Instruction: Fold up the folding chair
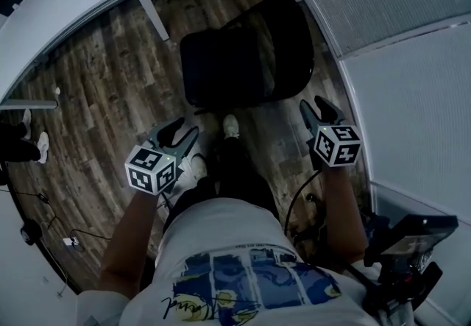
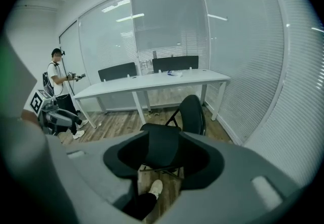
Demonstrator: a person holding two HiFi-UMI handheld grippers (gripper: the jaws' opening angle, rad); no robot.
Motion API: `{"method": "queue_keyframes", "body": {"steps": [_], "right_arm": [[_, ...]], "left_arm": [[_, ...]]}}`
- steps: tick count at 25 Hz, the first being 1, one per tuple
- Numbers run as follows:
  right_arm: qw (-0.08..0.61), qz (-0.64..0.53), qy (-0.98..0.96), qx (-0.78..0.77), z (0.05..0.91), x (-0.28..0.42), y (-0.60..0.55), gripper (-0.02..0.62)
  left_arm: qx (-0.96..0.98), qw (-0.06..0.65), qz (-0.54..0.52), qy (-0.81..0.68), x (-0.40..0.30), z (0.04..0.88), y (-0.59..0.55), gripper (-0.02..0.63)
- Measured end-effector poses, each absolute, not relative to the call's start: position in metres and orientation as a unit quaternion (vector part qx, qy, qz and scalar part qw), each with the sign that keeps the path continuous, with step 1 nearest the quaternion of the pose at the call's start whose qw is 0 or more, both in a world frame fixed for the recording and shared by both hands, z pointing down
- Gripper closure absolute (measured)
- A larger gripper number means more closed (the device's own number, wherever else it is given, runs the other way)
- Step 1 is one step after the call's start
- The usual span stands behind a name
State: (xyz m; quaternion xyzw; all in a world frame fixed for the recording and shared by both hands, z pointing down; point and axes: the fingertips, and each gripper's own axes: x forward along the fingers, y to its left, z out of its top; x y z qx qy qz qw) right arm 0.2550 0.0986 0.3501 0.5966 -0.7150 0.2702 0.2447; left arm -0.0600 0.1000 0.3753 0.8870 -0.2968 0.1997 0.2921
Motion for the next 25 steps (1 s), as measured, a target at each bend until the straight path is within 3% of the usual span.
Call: {"method": "queue_keyframes", "body": {"steps": [25], "right_arm": [[0.297, 0.344, -0.672, 0.585, 0.46, 0.354, -0.018, 0.419]], "left_arm": [[0.845, 0.342, 0.227, -0.344, -0.016, 0.477, 0.0, 0.376]]}}
